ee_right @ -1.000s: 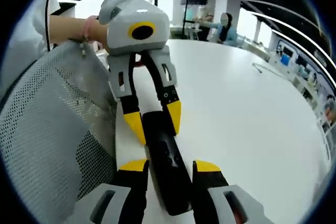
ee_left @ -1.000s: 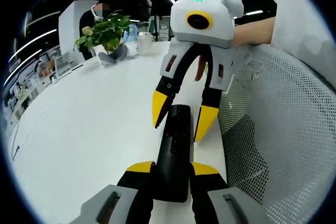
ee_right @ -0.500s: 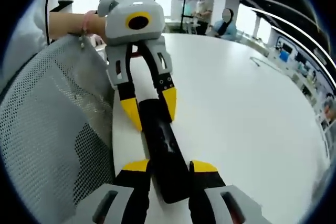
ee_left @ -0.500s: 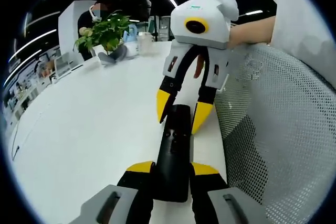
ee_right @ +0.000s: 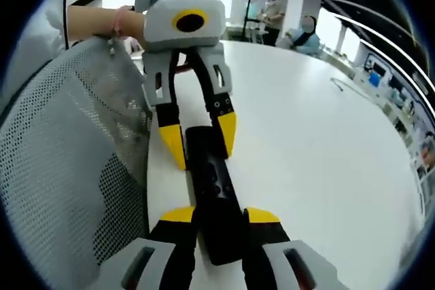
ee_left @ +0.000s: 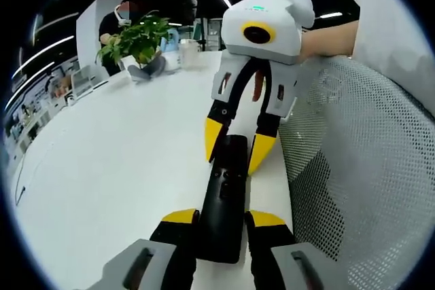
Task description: Press the specified remote control buttons in sequence, fully releasing each button before pressing the next.
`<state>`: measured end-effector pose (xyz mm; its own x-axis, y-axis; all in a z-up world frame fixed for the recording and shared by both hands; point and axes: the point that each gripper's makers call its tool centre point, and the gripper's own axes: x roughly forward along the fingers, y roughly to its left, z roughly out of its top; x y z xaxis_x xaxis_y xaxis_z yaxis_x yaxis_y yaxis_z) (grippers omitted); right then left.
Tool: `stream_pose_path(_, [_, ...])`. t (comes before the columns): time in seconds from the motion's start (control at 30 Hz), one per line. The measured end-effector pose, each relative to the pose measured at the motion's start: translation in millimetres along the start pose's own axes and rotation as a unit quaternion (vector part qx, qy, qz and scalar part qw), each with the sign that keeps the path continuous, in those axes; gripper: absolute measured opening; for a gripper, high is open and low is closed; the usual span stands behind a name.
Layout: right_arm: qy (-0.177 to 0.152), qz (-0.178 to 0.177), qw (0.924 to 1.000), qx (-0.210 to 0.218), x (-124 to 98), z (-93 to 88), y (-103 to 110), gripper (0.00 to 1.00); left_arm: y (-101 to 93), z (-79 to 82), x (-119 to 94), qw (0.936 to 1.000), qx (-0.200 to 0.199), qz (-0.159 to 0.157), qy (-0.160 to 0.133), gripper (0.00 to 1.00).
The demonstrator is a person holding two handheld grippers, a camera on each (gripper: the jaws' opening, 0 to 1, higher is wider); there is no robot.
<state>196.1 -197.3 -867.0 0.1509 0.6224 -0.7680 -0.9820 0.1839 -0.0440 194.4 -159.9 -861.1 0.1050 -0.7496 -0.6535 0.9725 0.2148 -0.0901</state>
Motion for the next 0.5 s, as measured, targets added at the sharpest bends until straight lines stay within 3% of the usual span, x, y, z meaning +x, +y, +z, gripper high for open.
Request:
stream_pose_path(0.27, [-0.003,-0.006,1.0000,0.002,0,-0.7,-2,0.22,3.4,13.9,-13,0.9989,-0.040,0.001,-0.023,0.34])
stream_pose_path(0.5, [-0.001,-0.011,0.9999,0.008,0,-1.6,-4,0.22,12.3,39.5,-42,0.9925,-0.069,0.045,-0.090,0.40])
